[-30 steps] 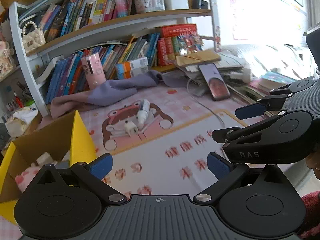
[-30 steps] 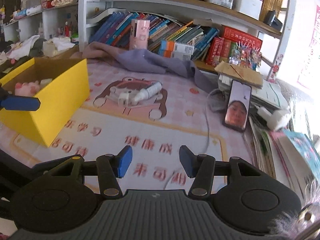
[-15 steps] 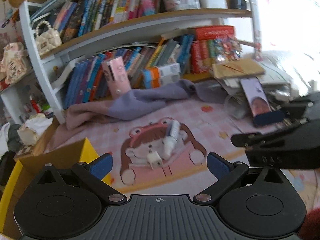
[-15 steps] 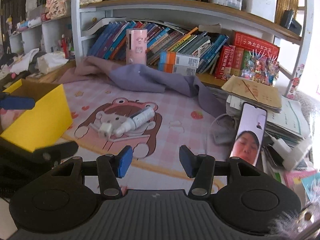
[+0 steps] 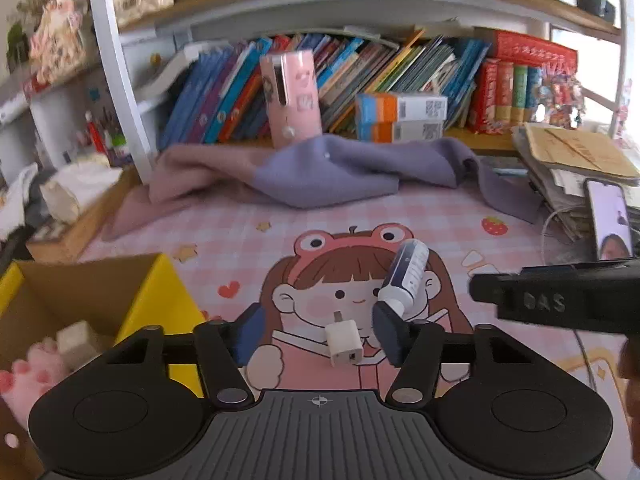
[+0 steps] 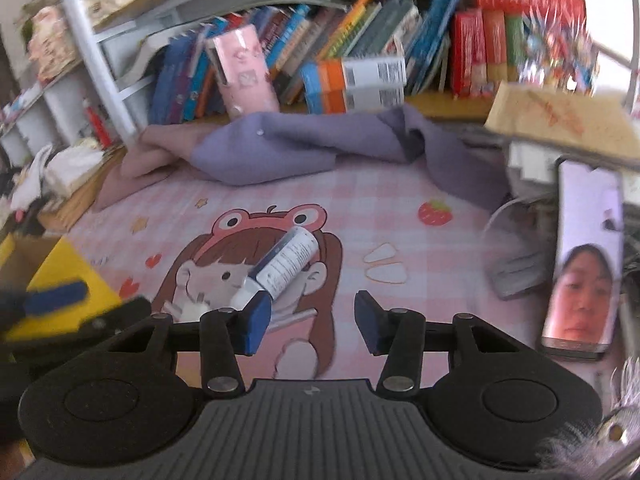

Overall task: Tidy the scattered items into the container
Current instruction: 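Grasp the white charger with left gripper while right grasps the white spray bottle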

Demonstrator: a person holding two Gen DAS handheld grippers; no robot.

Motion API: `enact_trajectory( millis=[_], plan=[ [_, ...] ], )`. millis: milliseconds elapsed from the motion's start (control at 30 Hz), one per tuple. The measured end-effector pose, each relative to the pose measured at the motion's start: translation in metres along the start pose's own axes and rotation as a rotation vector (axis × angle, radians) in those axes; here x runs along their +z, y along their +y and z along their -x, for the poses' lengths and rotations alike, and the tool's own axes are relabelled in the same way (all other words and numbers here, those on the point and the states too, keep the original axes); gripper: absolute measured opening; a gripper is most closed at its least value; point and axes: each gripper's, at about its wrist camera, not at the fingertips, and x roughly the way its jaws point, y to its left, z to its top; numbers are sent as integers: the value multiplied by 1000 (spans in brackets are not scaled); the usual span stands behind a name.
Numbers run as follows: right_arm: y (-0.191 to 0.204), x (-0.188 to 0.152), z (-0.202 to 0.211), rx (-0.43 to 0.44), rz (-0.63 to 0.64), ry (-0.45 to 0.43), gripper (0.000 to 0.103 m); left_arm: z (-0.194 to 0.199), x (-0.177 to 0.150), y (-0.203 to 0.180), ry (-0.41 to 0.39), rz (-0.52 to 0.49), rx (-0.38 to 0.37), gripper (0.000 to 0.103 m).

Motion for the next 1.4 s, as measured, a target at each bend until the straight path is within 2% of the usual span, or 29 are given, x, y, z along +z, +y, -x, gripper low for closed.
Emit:
enact_trajectory(
  millis=[267, 433, 600, 733, 833, 1000, 1100, 1167, 1233, 1333, 1400],
  plan=[
    [-1, 23, -48, 24, 5, 49, 45, -44, -1, -6, 100, -3, 6, 41],
    [1, 31, -72, 44, 0, 84, 45, -63, -2, -11, 142, -12, -3, 41],
    [10, 38, -92, 54, -12, 99, 46, -79, -9, -9, 204, 31, -11, 37],
    [17, 36, -106, 29, 6, 107, 47, -81, -11, -7, 196, 52, -9, 37],
    [25, 32, -108, 13, 69, 82, 48, -81, -12, -8, 183, 56, -9, 36],
    [35, 26, -110, -2, 190, 51, 48, -82, -12, -9, 172, 49, -28, 25],
    [37, 25, -112, -14, 233, 59, 42, -81, -12, -14, 165, 0, -27, 24],
    [33, 26, -110, -14, 248, 67, 35, -80, -13, -13, 163, -1, -28, 24],
    [29, 24, -107, -21, 258, 67, 32, -80, -13, -12, 159, 10, -29, 24],
    [25, 20, -113, -47, 263, 88, 32, -82, -13, -12, 153, 12, -30, 24],
    [24, 18, -114, -46, 269, 71, 32, -83, -13, -10, 154, 24, -35, 24]
  ],
)
